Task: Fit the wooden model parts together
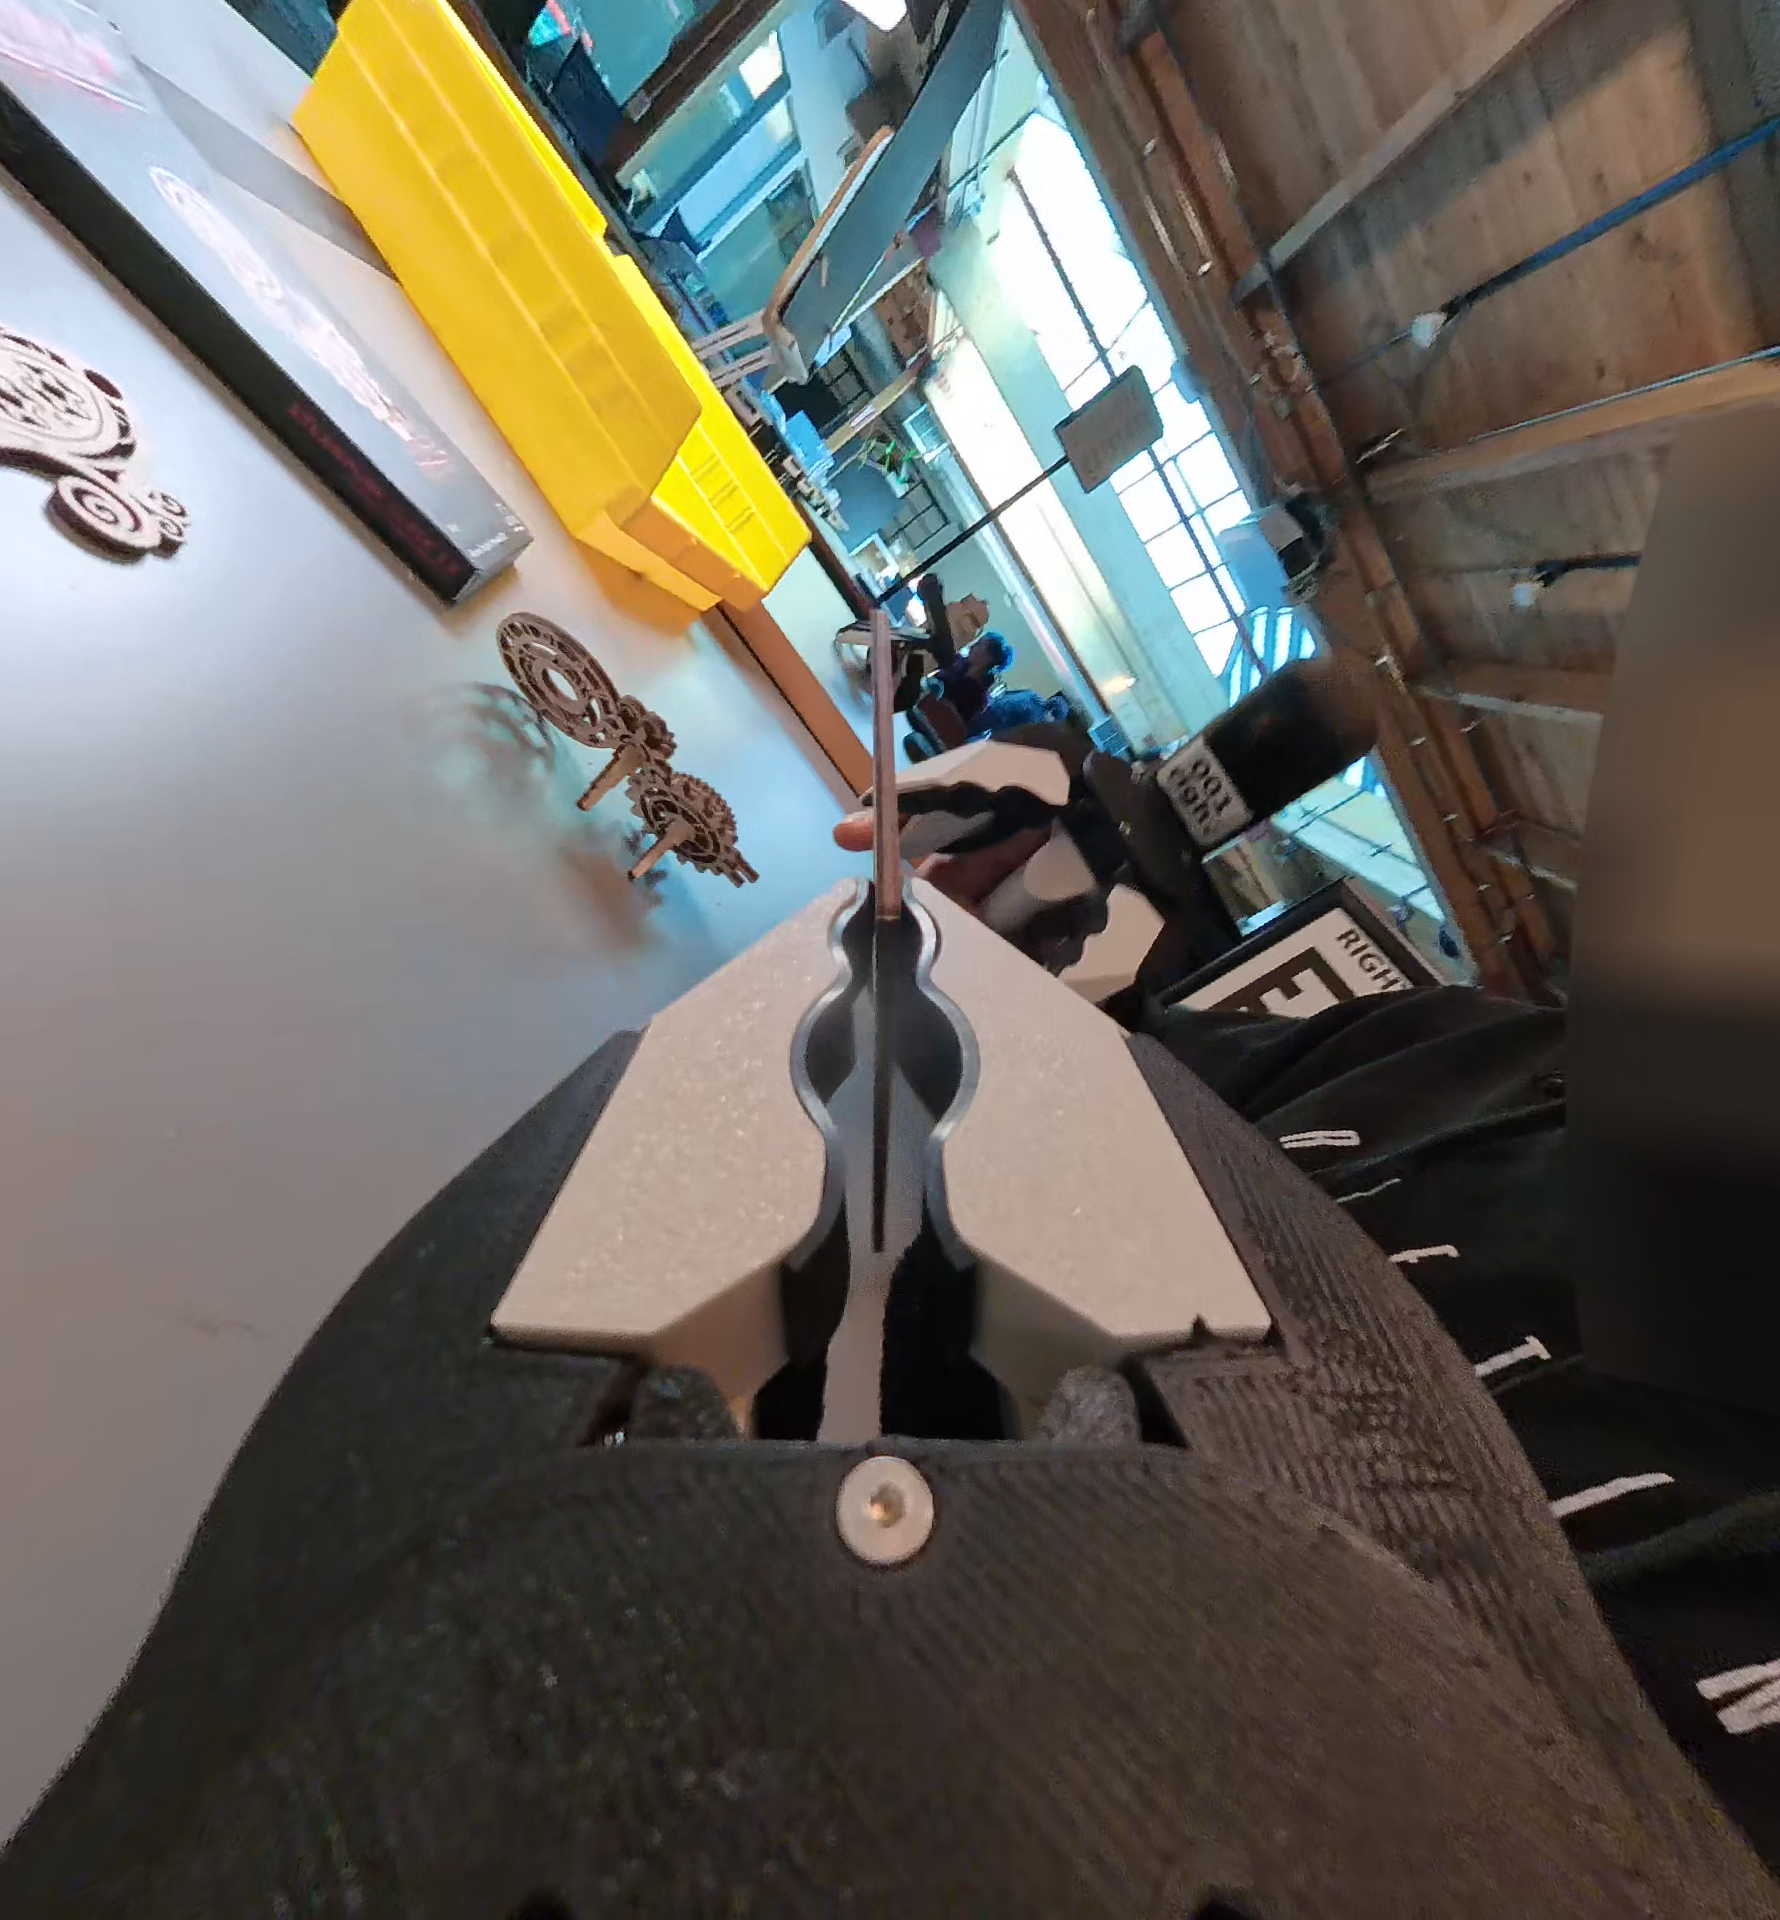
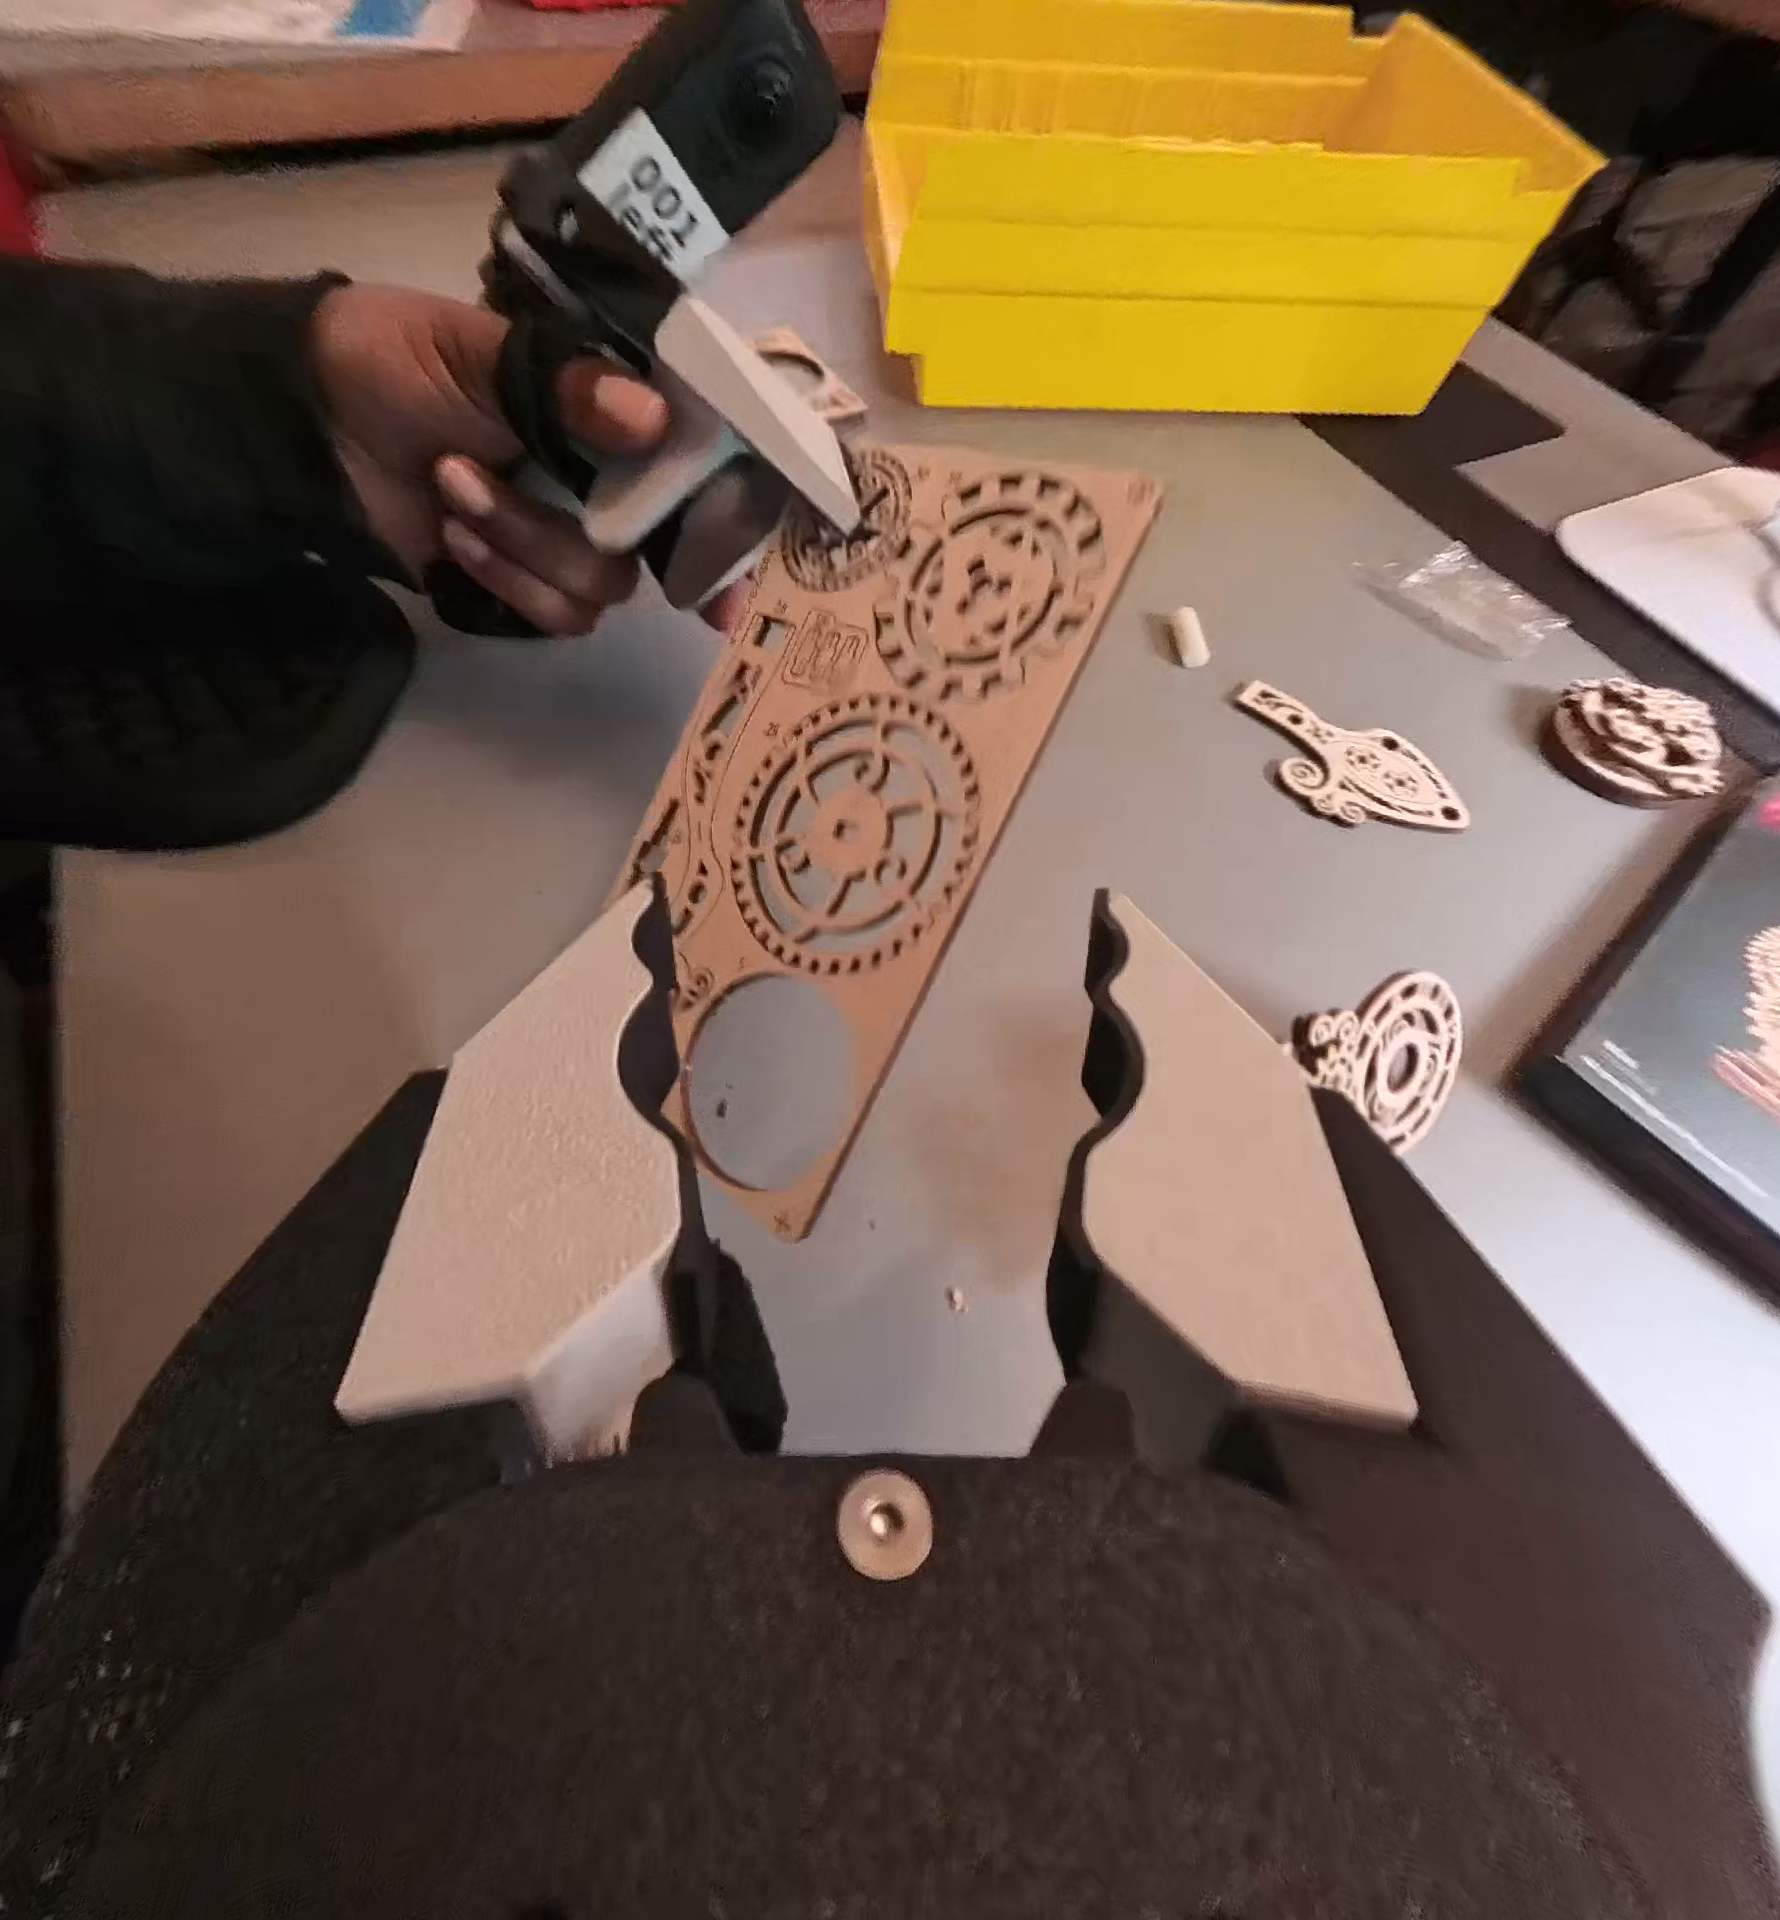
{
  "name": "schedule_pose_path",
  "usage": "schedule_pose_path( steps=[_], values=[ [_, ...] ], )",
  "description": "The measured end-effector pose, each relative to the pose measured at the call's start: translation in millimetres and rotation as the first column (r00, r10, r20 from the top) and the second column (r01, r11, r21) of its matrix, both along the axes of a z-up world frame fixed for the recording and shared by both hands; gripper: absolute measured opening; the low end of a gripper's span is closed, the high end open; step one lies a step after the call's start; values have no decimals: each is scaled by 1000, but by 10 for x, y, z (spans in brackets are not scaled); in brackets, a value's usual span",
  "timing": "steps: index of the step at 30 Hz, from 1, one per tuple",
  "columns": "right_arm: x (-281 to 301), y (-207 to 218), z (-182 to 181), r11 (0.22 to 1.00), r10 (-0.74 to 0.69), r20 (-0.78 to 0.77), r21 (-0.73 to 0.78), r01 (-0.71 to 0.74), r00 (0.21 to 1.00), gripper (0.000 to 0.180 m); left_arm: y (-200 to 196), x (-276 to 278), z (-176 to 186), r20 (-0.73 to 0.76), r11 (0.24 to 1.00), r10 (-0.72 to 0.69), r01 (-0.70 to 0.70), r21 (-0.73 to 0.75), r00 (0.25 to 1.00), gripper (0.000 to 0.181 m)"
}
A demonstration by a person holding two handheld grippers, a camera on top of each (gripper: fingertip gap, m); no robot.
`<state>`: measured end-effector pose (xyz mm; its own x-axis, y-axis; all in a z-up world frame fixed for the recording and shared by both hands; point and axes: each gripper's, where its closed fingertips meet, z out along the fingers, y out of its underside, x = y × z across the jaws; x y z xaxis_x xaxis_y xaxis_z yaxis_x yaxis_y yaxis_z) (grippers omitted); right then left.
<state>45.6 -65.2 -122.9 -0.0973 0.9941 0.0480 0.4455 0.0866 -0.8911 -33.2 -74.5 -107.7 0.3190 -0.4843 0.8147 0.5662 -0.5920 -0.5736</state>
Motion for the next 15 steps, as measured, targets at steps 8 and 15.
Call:
schedule_pose_path(
  steps=[8,15],
  values=[
    [-326,208,312,923,99,-98,-362,-128,990,32,119,340,186,-67,982,-186,188,29,980,1],
    [-319,153,479,760,110,-275,-596,-259,955,1,162,398,340,1,969,-173,170,181,985,7]
  ],
)
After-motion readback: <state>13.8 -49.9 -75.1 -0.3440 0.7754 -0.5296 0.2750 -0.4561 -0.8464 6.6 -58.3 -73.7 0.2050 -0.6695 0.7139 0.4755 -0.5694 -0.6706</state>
